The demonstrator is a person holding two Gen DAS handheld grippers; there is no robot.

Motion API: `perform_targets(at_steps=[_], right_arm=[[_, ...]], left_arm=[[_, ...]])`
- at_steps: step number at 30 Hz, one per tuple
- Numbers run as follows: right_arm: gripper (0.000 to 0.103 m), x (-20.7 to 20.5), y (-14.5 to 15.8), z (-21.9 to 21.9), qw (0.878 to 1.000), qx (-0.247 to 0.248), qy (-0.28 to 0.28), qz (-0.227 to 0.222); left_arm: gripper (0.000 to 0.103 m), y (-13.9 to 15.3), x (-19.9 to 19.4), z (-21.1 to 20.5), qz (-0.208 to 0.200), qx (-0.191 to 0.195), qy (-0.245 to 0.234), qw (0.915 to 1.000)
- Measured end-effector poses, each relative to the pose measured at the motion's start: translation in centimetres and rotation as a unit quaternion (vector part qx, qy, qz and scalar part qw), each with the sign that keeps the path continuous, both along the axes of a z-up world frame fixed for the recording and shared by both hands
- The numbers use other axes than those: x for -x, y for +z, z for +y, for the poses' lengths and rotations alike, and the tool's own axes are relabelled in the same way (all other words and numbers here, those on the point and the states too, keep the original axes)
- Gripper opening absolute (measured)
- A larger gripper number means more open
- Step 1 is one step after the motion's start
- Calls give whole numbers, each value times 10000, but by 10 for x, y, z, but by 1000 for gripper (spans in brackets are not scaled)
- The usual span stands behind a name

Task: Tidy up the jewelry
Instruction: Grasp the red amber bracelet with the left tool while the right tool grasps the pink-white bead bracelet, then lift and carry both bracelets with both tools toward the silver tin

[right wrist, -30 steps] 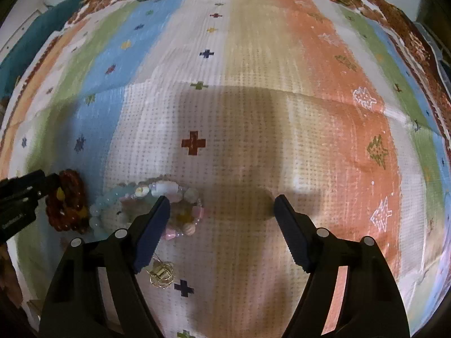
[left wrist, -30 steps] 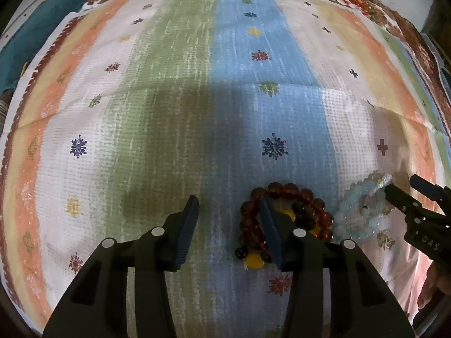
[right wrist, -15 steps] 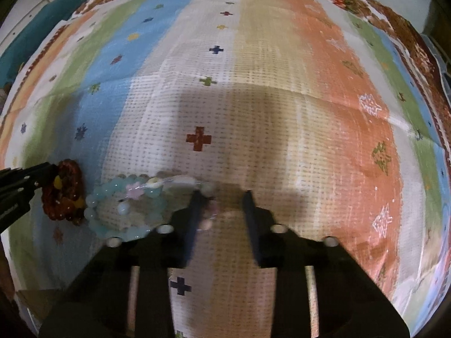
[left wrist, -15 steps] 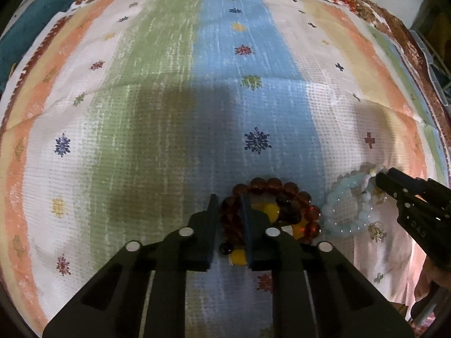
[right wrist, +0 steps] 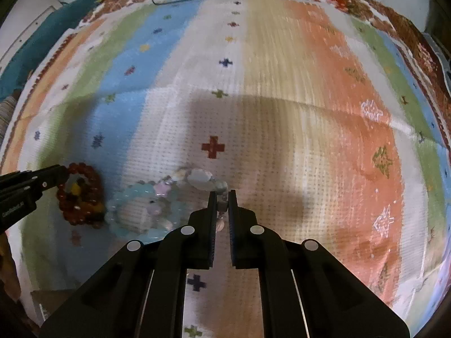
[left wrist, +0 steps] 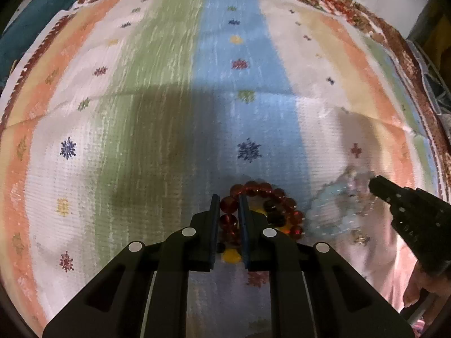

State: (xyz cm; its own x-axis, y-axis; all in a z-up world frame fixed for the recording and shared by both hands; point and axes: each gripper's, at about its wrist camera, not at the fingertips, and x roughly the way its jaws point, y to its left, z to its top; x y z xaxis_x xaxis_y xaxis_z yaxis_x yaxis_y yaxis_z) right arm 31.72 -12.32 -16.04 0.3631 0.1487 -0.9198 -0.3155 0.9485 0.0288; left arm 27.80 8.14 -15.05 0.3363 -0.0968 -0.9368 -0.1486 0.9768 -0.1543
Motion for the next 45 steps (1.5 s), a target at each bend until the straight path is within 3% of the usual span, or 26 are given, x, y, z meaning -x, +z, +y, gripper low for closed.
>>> perform_targets(at_steps=[22, 45], right_arm=[[8, 41, 58, 1, 9979, -347, 241, -496], [8, 81, 84, 3, 9951, -488, 403, -766]], left_arm=[[12, 69, 30, -50, -670, -48, -599, 9959], [12, 101, 65, -55, -1020, -125, -604, 9929]])
